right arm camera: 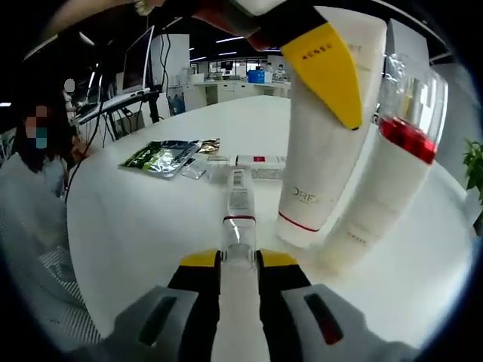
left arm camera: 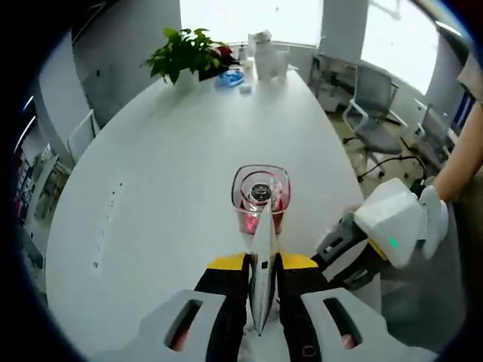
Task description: Arrange the skincare products in the storage area until every visible bottle or jar stands upright without overlapping.
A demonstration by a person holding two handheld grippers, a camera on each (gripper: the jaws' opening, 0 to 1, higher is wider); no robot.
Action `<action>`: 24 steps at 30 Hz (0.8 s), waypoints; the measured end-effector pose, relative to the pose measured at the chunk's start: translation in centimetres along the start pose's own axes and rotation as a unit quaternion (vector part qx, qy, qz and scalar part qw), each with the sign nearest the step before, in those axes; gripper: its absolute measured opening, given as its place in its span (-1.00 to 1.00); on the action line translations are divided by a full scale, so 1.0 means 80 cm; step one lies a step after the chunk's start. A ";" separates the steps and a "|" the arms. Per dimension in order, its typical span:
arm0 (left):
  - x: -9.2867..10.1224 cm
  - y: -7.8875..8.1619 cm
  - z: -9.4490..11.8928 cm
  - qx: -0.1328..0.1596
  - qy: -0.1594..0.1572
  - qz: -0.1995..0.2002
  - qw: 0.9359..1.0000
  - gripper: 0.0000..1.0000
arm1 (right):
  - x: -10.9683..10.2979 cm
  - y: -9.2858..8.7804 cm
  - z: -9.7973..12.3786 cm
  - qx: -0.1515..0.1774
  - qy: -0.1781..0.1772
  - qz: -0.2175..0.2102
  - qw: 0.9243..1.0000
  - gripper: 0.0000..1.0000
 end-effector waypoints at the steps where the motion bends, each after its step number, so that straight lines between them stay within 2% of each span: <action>1: 0.000 0.001 0.000 0.002 0.000 -0.002 1.000 -0.80 | 0.000 0.000 0.000 -0.001 0.000 0.001 1.000 -0.62; 11: 0.002 0.008 0.006 0.021 0.002 0.005 1.000 -0.75 | 0.002 0.002 0.003 -0.001 -0.001 0.000 1.000 -0.52; 16: 0.004 0.011 0.014 0.038 0.007 0.018 0.999 -0.53 | 0.004 0.002 0.010 -0.005 -0.001 0.001 1.000 -0.45; 19: 0.006 0.007 0.024 0.049 0.017 0.027 0.998 -0.45 | 0.003 0.004 0.017 -0.005 -0.001 0.001 1.000 -0.39; 24: 0.010 0.006 0.042 0.084 0.026 0.059 0.994 -0.19 | 0.001 0.006 0.028 -0.004 0.000 -0.003 1.000 -0.26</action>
Point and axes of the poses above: the point that each gripper's makers call its tool centre point, and the gripper's own axes: z roughly backward along the fingers, x roughly to its right, y roughly out of its top, the point moved 2 cm from there along z, roughly backward along the fingers, and after that the axes turned 3 degrees about y, right-handed, at the moved point
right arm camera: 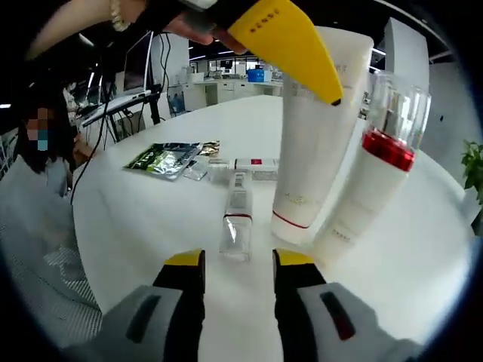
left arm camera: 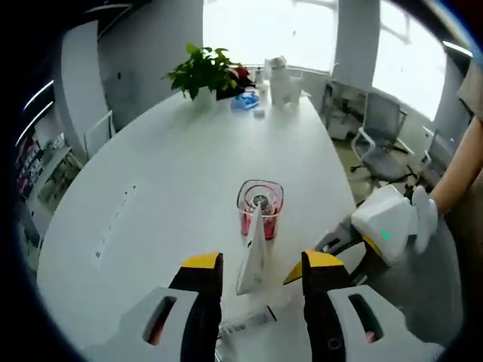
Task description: Arrange the skincare products in the storage area until every visible bottle or jar stands upright without overlapping.
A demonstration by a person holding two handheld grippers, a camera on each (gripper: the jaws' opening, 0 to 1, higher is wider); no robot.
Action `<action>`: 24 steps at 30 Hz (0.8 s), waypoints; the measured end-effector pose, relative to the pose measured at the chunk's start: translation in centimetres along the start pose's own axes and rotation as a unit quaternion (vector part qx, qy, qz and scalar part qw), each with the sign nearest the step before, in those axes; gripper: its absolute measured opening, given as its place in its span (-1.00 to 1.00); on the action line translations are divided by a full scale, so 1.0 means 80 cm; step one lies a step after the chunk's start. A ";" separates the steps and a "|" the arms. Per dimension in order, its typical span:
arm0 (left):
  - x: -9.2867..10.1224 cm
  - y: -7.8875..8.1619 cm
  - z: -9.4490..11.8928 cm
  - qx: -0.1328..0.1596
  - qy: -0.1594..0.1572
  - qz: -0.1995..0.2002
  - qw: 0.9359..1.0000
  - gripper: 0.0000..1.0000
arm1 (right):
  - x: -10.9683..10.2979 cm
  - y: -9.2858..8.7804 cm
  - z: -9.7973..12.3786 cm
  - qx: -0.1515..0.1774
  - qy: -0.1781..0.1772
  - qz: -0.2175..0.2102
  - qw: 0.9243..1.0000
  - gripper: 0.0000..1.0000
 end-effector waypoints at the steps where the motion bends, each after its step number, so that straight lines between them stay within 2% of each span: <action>1: 0.000 -0.001 0.004 0.005 0.003 0.005 1.000 -0.17 | -0.001 0.001 0.004 0.001 -0.001 -0.002 1.000 -0.23; 8: 0.008 -0.015 0.032 0.023 0.031 0.042 0.998 0.03 | -0.007 0.000 0.021 0.002 -0.002 0.001 1.000 -0.02; 10: 0.013 -0.020 0.041 0.029 0.037 0.065 0.997 0.10 | -0.008 0.000 0.027 0.002 -0.003 -0.001 1.000 0.02; 16: 0.031 -0.035 0.061 0.043 0.049 0.085 0.994 0.31 | -0.013 0.001 0.044 0.007 -0.005 -0.002 1.000 0.12; 24: 0.055 -0.057 0.087 0.066 0.073 0.134 0.986 0.58 | -0.014 0.008 0.068 0.020 -0.014 -0.013 1.000 0.34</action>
Point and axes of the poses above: the point that each gripper's makers call its tool centre point, and the gripper's own axes: z roughly backward along the fingers, x roughly to its right, y roughly out of its top, the point moved 2 cm from there along z, roughly backward along the fingers, and after that the axes turned 3 degrees about y, right-handed, at the moved point
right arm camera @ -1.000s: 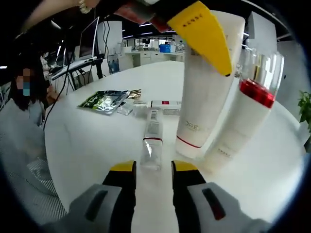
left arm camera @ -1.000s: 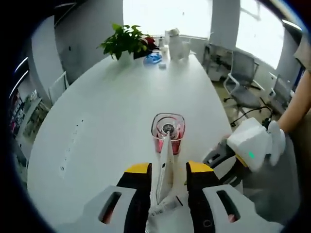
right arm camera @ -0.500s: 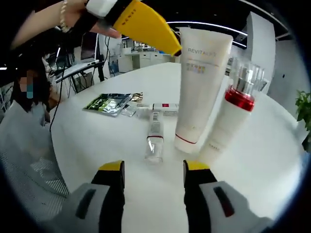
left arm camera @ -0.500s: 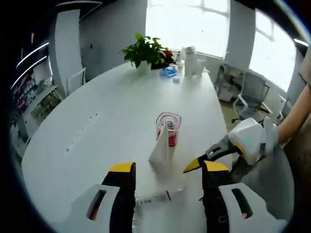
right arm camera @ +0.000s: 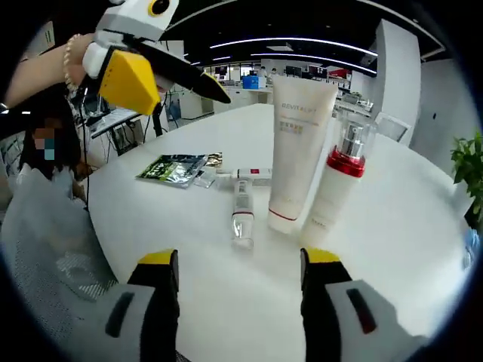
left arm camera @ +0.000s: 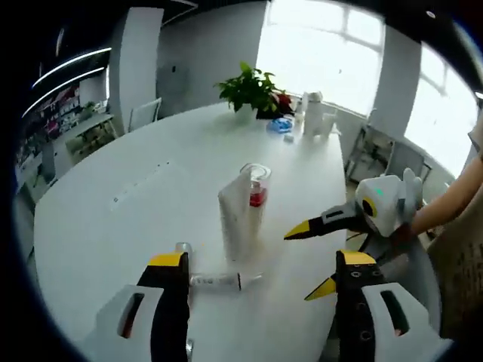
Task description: Arrange the skincare products in the storage area until every visible bottle or jar stands upright without overlapping.
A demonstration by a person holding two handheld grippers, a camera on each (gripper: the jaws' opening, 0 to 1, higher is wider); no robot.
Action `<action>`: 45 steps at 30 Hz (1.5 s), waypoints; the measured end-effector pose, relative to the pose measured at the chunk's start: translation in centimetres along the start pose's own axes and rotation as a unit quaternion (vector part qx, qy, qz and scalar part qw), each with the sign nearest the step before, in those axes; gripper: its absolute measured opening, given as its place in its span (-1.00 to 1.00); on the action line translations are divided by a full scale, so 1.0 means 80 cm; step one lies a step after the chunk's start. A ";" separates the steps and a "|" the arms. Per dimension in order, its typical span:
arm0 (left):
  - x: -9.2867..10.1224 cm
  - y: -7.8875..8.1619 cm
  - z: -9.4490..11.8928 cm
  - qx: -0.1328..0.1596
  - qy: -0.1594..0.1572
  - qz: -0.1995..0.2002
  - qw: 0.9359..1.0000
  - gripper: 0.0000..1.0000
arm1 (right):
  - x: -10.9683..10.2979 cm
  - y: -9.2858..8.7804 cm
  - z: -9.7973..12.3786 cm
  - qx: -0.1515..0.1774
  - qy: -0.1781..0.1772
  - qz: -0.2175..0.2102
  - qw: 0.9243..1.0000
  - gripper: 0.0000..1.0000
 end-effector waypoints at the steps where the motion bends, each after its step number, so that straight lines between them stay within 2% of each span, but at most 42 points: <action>1: 0.001 -0.003 0.003 0.003 0.005 0.006 1.000 0.61 | 0.000 0.001 0.003 0.001 -0.001 -0.003 1.000 0.37; 8: 0.009 -0.039 0.033 0.007 0.034 0.052 0.998 0.74 | 0.003 0.007 0.032 0.018 -0.010 -0.019 1.000 0.51; 14: 0.013 -0.072 0.059 0.012 0.063 0.089 0.994 0.85 | -0.001 0.006 0.053 0.026 -0.015 -0.039 0.999 0.65; 23: 0.014 -0.115 0.098 0.024 0.114 0.144 0.983 0.94 | -0.007 0.009 0.065 0.030 -0.015 -0.059 0.998 0.88; 30: 0.023 -0.140 0.122 0.031 0.138 0.167 0.976 0.94 | -0.011 0.011 0.076 0.042 -0.013 -0.067 0.997 0.99; 34: 0.027 -0.159 0.133 0.026 0.151 0.184 0.971 0.94 | -0.011 0.007 0.079 0.037 -0.010 -0.080 0.996 0.99; 43: 0.033 -0.184 0.146 0.022 0.164 0.207 0.964 0.94 | -0.013 -0.001 0.083 0.030 -0.009 -0.100 0.994 0.99; 45: 0.032 -0.190 0.147 0.021 0.170 0.209 0.963 0.94 | -0.014 -0.008 0.084 0.018 -0.010 -0.100 0.995 0.99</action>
Point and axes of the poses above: the point that each gripper's makers call its tool centre point, and the gripper's own axes: z roughly backward along the fingers, x roughly to its right, y roughly out of its top, the point moved 2 cm from there along z, roughly backward along the fingers, and after that the axes turned 3 degrees about y, right-handed, at the moved point
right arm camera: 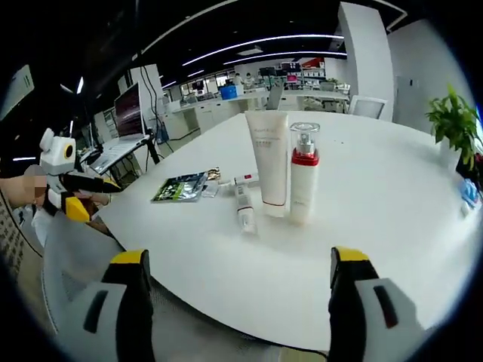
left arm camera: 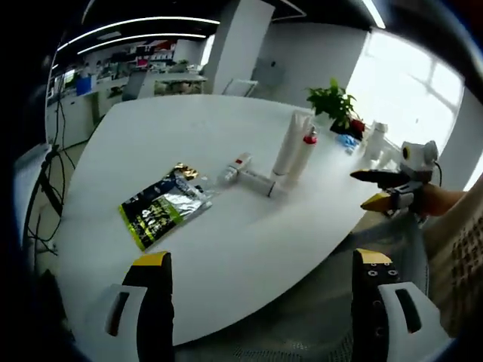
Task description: Arrange the skincare products in the storage area until every visible bottle or jar stands upright without overlapping.
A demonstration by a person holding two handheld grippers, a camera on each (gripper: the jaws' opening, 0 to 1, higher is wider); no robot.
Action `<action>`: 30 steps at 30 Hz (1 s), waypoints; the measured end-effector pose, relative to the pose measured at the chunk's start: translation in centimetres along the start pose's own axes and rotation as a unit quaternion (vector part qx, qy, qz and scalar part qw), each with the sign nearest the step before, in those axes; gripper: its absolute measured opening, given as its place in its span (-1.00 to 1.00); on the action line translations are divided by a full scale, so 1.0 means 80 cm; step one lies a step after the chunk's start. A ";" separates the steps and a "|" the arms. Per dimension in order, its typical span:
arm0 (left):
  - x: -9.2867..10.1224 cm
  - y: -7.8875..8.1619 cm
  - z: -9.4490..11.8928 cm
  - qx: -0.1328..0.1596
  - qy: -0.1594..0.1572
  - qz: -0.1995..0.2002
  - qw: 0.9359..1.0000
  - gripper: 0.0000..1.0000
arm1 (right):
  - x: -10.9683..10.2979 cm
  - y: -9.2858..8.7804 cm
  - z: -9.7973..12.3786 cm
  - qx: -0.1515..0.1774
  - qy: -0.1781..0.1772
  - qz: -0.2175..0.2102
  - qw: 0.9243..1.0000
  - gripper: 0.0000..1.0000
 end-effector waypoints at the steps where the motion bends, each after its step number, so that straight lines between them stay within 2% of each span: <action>1: -0.002 -0.003 0.000 0.000 0.004 0.003 1.000 0.94 | 0.000 0.000 0.000 0.000 -0.001 0.001 1.000 0.99; 6: -0.005 -0.013 0.000 0.003 0.011 0.004 1.000 0.94 | 0.003 0.000 -0.001 0.003 -0.003 -0.010 1.000 0.99; 7: -0.005 -0.012 0.001 0.001 0.011 0.001 1.000 0.94 | 0.004 -0.001 -0.001 0.002 -0.003 -0.010 1.000 0.99; 8: -0.004 -0.005 0.001 0.017 0.011 -0.004 1.000 0.94 | 0.004 -0.001 -0.001 0.000 -0.004 -0.009 1.000 0.99; 10: -0.004 -0.005 0.002 0.019 0.010 0.002 1.000 0.94 | 0.004 -0.002 -0.002 0.000 -0.003 -0.011 1.000 0.99; 30: -0.006 -0.008 0.003 0.022 0.006 0.010 1.000 0.94 | 0.001 -0.009 -0.016 -0.034 0.006 0.014 0.999 0.91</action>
Point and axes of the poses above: the point that each gripper's makers call its tool centre point, and the gripper's own axes: z roughly backward along the fingers, x roughly to its right, y roughly out of its top, the point moved 2 cm from there along z, roughly backward along the fingers, and after that the axes turned 3 degrees about y, right-handed, at the moved point
